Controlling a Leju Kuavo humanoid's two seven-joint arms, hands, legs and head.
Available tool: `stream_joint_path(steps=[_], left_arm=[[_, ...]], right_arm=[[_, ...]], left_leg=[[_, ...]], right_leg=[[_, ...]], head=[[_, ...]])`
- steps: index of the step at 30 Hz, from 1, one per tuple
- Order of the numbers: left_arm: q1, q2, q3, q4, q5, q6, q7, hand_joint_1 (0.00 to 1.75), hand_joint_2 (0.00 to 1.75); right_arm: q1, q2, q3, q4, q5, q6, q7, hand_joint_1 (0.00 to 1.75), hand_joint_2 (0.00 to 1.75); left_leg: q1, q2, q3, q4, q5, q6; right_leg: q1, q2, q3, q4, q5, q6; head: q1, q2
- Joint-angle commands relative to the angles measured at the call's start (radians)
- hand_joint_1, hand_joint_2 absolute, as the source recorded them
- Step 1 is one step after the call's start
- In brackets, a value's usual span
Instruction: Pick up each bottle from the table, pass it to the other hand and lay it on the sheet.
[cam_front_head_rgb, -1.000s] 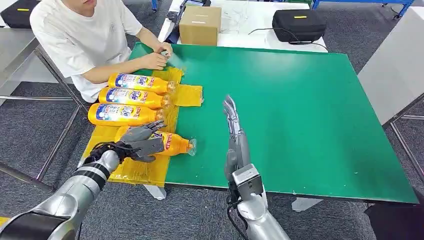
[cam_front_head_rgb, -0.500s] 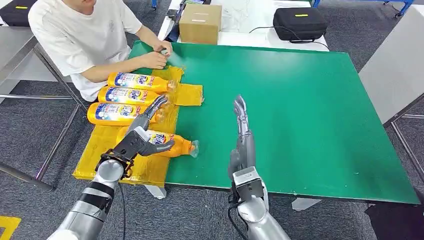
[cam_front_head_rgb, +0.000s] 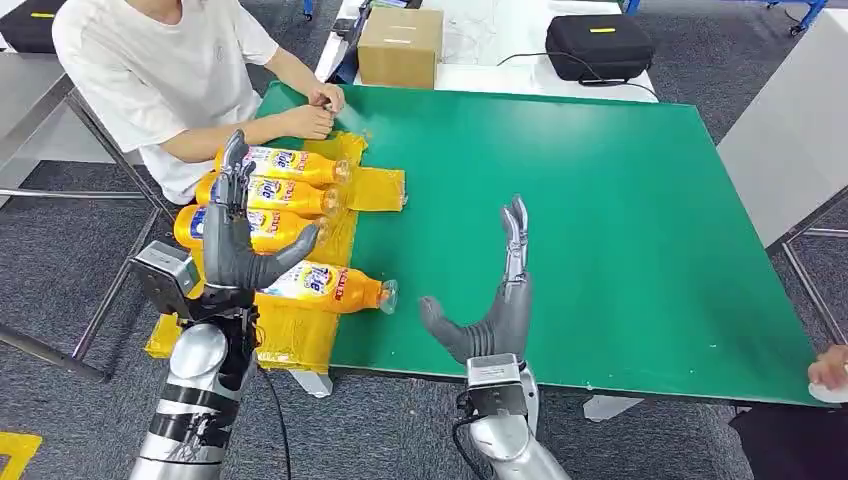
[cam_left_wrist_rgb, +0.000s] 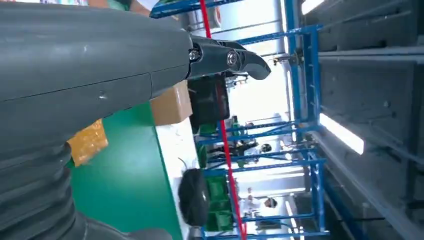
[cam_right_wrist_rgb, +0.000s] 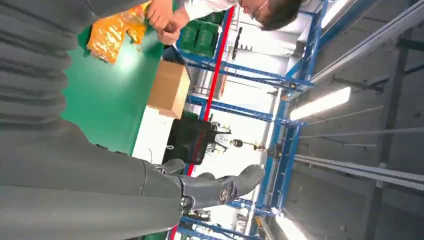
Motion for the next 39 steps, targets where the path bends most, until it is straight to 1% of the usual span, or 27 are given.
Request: stream_joint_path(steps=[1,3,4,10,11,12,13,14,15,16,17,18,19,22,25,26,28,29,30,31,32,33,34,35,36,37,39], left_arm=[[0.040,-0.069,-0.023,0.025,0.032,0.037,0.004,0.00,1.75],[0.056,-0.102,-0.029,0.060,0.118,0.034,0.012,0.00,1.75],[0.059,-0.104,-0.035,0.070,0.142,0.037,0.016,0.00,1.75],[0.059,-0.104,-0.035,0.070,0.142,0.037,0.016,0.00,1.75],[0.059,-0.104,-0.035,0.070,0.142,0.037,0.016,0.00,1.75],[0.059,-0.104,-0.035,0.070,0.142,0.037,0.016,0.00,1.75],[0.056,-0.098,-0.034,0.076,0.150,0.039,0.017,0.00,1.75],[0.055,-0.096,-0.039,0.088,0.166,0.046,0.019,0.00,1.75],[0.054,-0.100,-0.038,0.103,0.168,0.059,0.014,0.00,1.75],[0.057,-0.105,-0.038,0.125,0.170,0.072,0.022,0.00,1.75],[0.055,-0.105,-0.043,0.148,0.168,0.082,0.002,0.00,1.75],[0.050,-0.107,-0.052,0.174,0.143,0.110,-0.022,0.00,1.75],[0.043,-0.110,-0.056,0.195,0.142,0.114,-0.031,0.00,1.75],[-0.001,-0.120,-0.073,0.254,0.089,0.172,-0.078,0.00,1.75],[-0.060,-0.133,-0.078,0.335,0.037,0.241,-0.159,0.00,1.75],[-0.082,-0.139,-0.079,0.360,0.032,0.251,-0.160,0.00,1.75],[-0.114,-0.149,-0.094,0.374,-0.018,0.330,-0.160,0.00,1.75],[-0.124,-0.149,-0.095,0.403,-0.030,0.360,-0.160,0.00,1.75],[-0.135,-0.157,-0.082,0.434,-0.012,0.381,-0.160,0.00,1.75],[-0.154,-0.161,-0.074,0.473,-0.013,0.421,-0.160,0.00,1.75],[-0.154,-0.161,-0.074,0.473,-0.013,0.421,-0.160,0.00,1.75],[-0.177,-0.146,-0.114,0.514,0.050,0.445,-0.160,0.00,1.75],[-0.172,-0.149,-0.111,0.509,0.017,0.477,-0.160,0.00,1.75],[-0.172,-0.149,-0.111,0.509,0.017,0.477,-0.160,0.00,1.75],[-0.166,-0.154,-0.109,0.513,0.014,0.481,-0.160,0.00,1.75],[-0.163,-0.157,-0.106,0.516,0.015,0.479,-0.160,0.00,1.75],[-0.144,-0.156,-0.131,0.508,-0.007,0.492,-0.160,0.00,1.75]], right_arm=[[0.042,0.036,-0.165,-0.033,0.058,-0.004,0.000,0.00,1.75],[0.074,0.074,-0.240,-0.058,0.066,-0.004,0.000,0.00,1.75],[0.073,0.075,-0.256,-0.043,0.044,-0.004,0.000,0.00,1.75],[0.073,0.075,-0.256,-0.043,0.044,-0.004,0.000,0.00,1.75],[0.073,0.075,-0.256,-0.043,0.044,-0.004,0.000,0.00,1.75],[0.073,0.075,-0.256,-0.043,0.044,-0.004,0.000,0.00,1.75],[0.083,0.085,-0.258,-0.039,0.059,-0.004,0.000,0.00,0.00],[0.089,0.099,-0.290,-0.015,0.116,-0.004,0.000,0.00,0.00],[0.091,0.102,-0.303,-0.005,0.118,-0.004,0.000,0.00,0.00],[0.097,0.113,-0.338,0.010,0.128,-0.004,0.000,0.00,1.75],[0.102,0.122,-0.368,0.008,0.169,-0.004,0.000,0.00,1.75],[0.105,0.134,-0.407,0.013,0.193,-0.004,0.000,0.00,1.75],[0.101,0.137,-0.423,0.022,0.207,-0.004,0.000,0.00,1.75],[0.078,0.140,-0.462,0.058,0.206,-0.004,0.000,0.00,1.75],[0.032,0.117,-0.422,0.130,0.157,-0.004,0.000,0.00,1.75],[0.015,0.116,-0.420,0.155,0.153,-0.004,0.000,0.00,1.75],[-0.028,0.106,-0.391,0.227,0.132,-0.004,0.000,0.00,1.75],[-0.035,0.106,-0.396,0.263,0.141,-0.004,0.000,0.00,1.75],[-0.046,0.098,-0.390,0.291,0.161,-0.004,0.000,0.00,1.75],[-0.064,0.092,-0.368,0.335,0.098,-0.004,0.000,0.00,1.75],[-0.064,0.092,-0.368,0.335,0.098,-0.004,0.000,0.00,1.75],[-0.083,0.076,-0.349,0.373,0.069,-0.004,0.000,0.00,1.75],[-0.092,0.086,-0.353,0.405,0.067,-0.004,0.000,0.00,1.75],[-0.092,0.086,-0.353,0.405,0.067,-0.004,0.000,0.00,1.75],[-0.090,0.088,-0.340,0.402,0.036,-0.004,0.000,0.00,1.75],[-0.088,0.089,-0.343,0.401,0.037,-0.004,0.000,0.00,1.75],[-0.093,0.078,-0.275,0.421,0.017,-0.004,0.000,0.00,1.75]], left_leg=[[0.001,-0.002,0.005,0.000,-0.003,-0.001],[0.000,-0.002,0.003,-0.001,-0.001,-0.001],[0.000,-0.004,0.006,-0.001,-0.002,-0.001],[0.000,-0.001,0.002,-0.001,-0.001,0.000],[0.000,-0.001,0.005,-0.001,-0.002,-0.001],[0.000,-0.001,0.003,-0.001,-0.001,-0.001],[0.001,-0.001,0.005,0.000,-0.003,-0.001],[0.001,-0.001,0.006,-0.001,-0.003,-0.001],[0.000,-0.001,0.004,-0.001,-0.002,-0.001],[0.000,-0.001,0.005,-0.001,-0.002,-0.001],[0.001,-0.001,0.007,-0.001,-0.003,-0.001],[0.000,-0.001,0.004,-0.001,-0.001,-0.001],[0.001,-0.003,0.007,-0.002,-0.002,-0.001],[0.000,-0.002,0.004,-0.002,-0.001,-0.001],[0.001,-0.003,0.004,-0.001,-0.001,-0.001],[0.000,-0.002,0.002,-0.001,0.000,0.000],[0.000,-0.001,0.002,-0.001,0.000,-0.001],[0.001,-0.001,0.004,0.000,-0.002,-0.001],[0.000,-0.001,0.002,-0.001,0.000,0.000],[0.001,0.000,0.005,-0.001,-0.001,-0.001],[0.001,-0.001,0.003,-0.001,0.000,-0.001],[0.001,-0.001,0.006,-0.002,-0.001,-0.001],[0.000,-0.002,0.004,-0.001,0.000,-0.001],[0.001,-0.001,0.005,-0.001,-0.001,-0.001],[0.000,0.000,0.003,-0.001,0.000,0.000],[0.001,0.001,0.006,-0.001,-0.002,-0.001],[0.000,0.000,0.002,-0.001,-0.001,0.000]], right_leg=[[0.001,-0.002,0.006,0.000,-0.003,-0.002],[0.000,-0.002,0.003,-0.001,-0.002,-0.001],[0.001,-0.004,0.007,-0.001,-0.003,-0.001],[0.000,-0.001,0.002,-0.001,-0.001,-0.001],[0.001,-0.001,0.005,-0.001,-0.002,-0.001],[0.000,-0.001,0.003,-0.001,-0.002,-0.001],[0.001,-0.001,0.005,-0.001,-0.003,-0.002],[0.001,-0.001,0.006,-0.001,-0.003,-0.002],[0.000,-0.001,0.004,-0.001,-0.002,-0.001],[0.001,-0.001,0.005,-0.001,-0.002,-0.002],[0.001,-0.001,0.007,-0.001,-0.003,-0.002],[0.001,-0.001,0.004,-0.002,-0.001,-0.001],[0.001,-0.003,0.008,-0.003,-0.003,-0.002],[0.000,-0.002,0.004,-0.002,-0.002,-0.001],[0.001,-0.003,0.005,-0.002,-0.002,-0.001],[0.000,-0.002,0.003,-0.002,-0.001,-0.001],[0.000,-0.001,0.003,-0.001,0.000,-0.001],[0.001,-0.001,0.005,-0.001,-0.001,-0.001],[0.000,0.000,0.002,-0.002,0.000,0.000],[0.001,0.000,0.005,-0.002,0.000,-0.001],[0.001,-0.001,0.004,-0.002,0.000,-0.001],[0.001,-0.001,0.007,-0.003,-0.001,-0.002],[0.001,-0.002,0.005,-0.003,0.000,-0.001],[0.001,0.000,0.006,-0.003,0.000,-0.001],[0.000,0.000,0.003,-0.002,0.000,0.000],[0.001,0.001,0.007,-0.002,-0.001,-0.001],[0.000,0.000,0.002,-0.001,0.000,0.000]], head=[[0.000,0.000],[0.000,0.000],[0.000,0.000],[0.000,0.000],[0.000,0.000],[0.000,0.000],[0.000,0.000],[0.000,0.000],[0.000,0.000],[0.000,0.000],[0.000,0.000],[0.000,0.000],[0.000,0.000],[0.000,0.000],[0.000,0.000],[0.000,0.000],[0.000,0.000],[0.000,0.000],[0.000,0.000],[0.000,0.000],[0.000,0.000],[0.000,0.000],[0.000,0.000],[0.000,0.000],[0.000,0.000],[0.000,0.000],[0.000,0.000]])
